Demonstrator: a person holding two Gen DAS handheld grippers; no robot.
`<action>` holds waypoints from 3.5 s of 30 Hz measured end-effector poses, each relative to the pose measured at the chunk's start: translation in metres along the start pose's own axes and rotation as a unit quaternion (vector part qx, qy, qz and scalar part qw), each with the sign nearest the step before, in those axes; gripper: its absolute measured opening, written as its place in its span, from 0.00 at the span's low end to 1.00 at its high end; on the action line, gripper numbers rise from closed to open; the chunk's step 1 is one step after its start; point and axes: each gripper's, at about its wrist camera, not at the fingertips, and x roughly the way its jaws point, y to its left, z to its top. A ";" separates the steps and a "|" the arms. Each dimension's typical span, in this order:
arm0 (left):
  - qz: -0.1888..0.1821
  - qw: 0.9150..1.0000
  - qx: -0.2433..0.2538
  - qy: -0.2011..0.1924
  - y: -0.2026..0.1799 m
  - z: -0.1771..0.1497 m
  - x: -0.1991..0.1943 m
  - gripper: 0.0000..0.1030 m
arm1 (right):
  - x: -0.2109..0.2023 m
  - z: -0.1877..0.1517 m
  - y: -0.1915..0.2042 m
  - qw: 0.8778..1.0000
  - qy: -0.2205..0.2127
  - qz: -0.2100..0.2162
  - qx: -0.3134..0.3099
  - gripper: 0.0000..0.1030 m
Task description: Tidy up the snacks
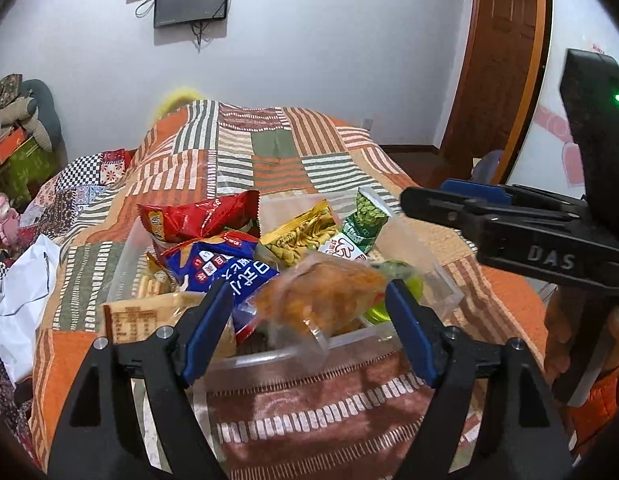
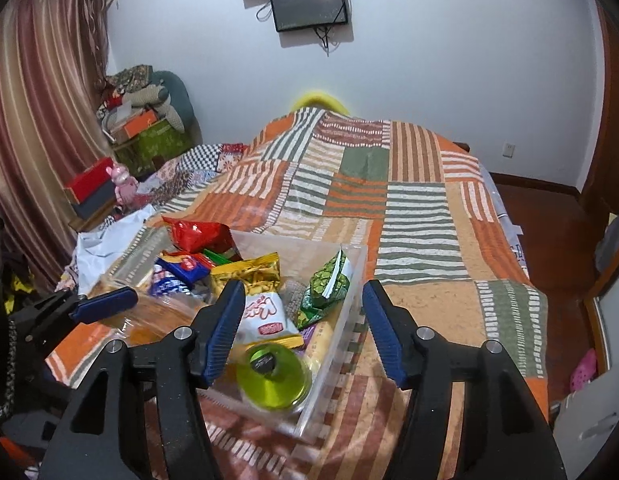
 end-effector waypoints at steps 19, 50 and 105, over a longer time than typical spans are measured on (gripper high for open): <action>0.044 0.988 -0.020 -0.147 0.010 0.011 -0.156 0.77 | -0.129 -0.005 0.055 0.991 -0.133 0.017 -0.019 0.75; 0.067 0.973 -0.024 -0.219 0.013 -0.016 -0.238 0.99 | -0.168 -0.032 0.096 0.980 -0.197 -0.013 -0.019 1.00; 0.056 0.974 -0.012 -0.220 0.004 -0.018 -0.229 1.00 | -0.175 -0.031 0.092 0.981 -0.193 -0.018 -0.009 1.00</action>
